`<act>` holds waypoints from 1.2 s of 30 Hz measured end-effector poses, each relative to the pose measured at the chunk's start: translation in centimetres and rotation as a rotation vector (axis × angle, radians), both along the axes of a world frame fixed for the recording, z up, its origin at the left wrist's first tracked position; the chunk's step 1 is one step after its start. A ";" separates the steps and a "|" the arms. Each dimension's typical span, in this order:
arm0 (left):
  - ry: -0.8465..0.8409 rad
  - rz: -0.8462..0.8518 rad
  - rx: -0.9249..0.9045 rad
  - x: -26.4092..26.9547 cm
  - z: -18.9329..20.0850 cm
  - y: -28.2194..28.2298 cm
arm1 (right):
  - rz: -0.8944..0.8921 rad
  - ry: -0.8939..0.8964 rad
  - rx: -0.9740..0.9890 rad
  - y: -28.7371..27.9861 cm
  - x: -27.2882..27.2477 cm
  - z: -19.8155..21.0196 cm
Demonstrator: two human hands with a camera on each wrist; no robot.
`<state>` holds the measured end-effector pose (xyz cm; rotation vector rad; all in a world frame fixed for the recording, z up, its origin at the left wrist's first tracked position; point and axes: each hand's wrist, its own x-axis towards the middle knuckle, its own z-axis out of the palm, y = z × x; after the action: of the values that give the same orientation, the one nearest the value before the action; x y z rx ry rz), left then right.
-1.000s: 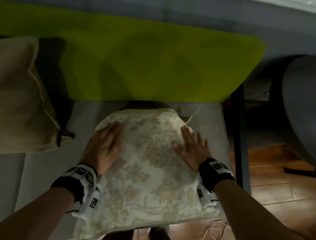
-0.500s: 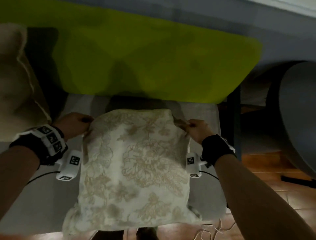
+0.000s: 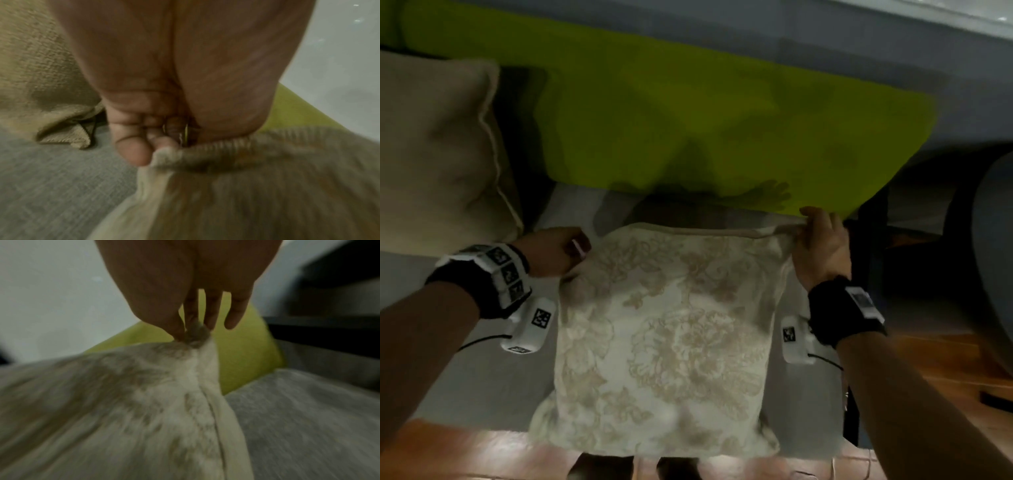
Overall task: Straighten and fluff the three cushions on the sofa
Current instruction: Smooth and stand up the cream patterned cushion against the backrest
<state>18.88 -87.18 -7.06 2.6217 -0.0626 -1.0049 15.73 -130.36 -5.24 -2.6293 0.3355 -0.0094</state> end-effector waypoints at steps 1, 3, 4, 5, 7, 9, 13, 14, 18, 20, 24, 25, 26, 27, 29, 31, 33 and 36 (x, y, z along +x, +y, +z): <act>-0.051 -0.023 0.011 -0.3 0.4 -0.2 | 0.125 -0.068 -0.053 0.8 -0.7 0.1; -0.176 -0.063 0.051 -1.0 1.4 -0.5 | 0.417 -0.106 -0.069 2.7 -2.2 -0.1; -0.239 -0.046 0.066 -1.3 1.8 -0.6 | 0.533 -0.097 -0.077 3.5 -2.9 -0.4; -0.281 -0.009 0.066 -1.5 1.9 -0.6 | 0.605 -0.083 -0.087 4.0 -3.5 -1.0; -0.322 0.160 0.001 -1.6 1.3 -0.1 | 0.632 -0.036 -0.092 4.1 -3.8 -2.4; -0.309 0.489 -0.125 -1.5 0.4 0.8 | 0.594 0.057 -0.099 3.2 -3.4 -3.6; -0.231 0.824 -0.336 -0.6 -1.0 1.9 | 0.524 0.232 -0.148 0.7 -2.2 -4.5; -0.190 0.758 -0.352 -0.4 -1.5 2.0 | 0.510 0.275 -0.134 0.2 -2.1 -4.5; -0.092 0.649 -0.415 1.0 -2.3 1.5 | 0.386 0.366 -0.022 0.2 -1.5 -4.3; -0.077 0.687 -0.384 2.1 -2.3 0.5 | 0.245 0.354 0.097 0.3 -1.2 -4.1; 0.005 0.403 -0.047 3.4 -1.8 -0.1 | -0.220 0.339 0.423 -0.7 0.4 -4.0; 0.014 0.317 -0.007 3.5 -1.3 -0.2 | -0.293 0.357 0.430 -1.1 0.8 -4.0; 0.014 0.274 0.005 3.6 -0.9 -0.4 | -0.319 0.371 0.425 -1.7 1.1 -4.3; -0.010 0.256 0.005 3.6 -0.7 -0.5 | -0.316 0.380 0.408 -2.1 1.5 -4.5; -0.063 0.218 0.019 3.7 -0.6 -0.7 | -0.268 0.362 0.355 -3.0 2.2 -4.6; -0.155 0.270 0.019 3.7 -0.9 -0.4 | -0.259 0.309 0.287 -3.3 2.6 -3.1; -0.239 0.544 -0.050 3.5 -1.5 0.7 | -0.261 0.291 0.253 -4.6 2.6 -1.8; -0.376 0.862 0.023 3.1 -2.0 4.6 | -0.292 0.332 0.168 -7.0 1.8 -1.8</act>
<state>22.01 -82.61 -9.03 2.4006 0.9020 -0.2118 17.49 -137.41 -7.03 -2.3886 0.7954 0.3457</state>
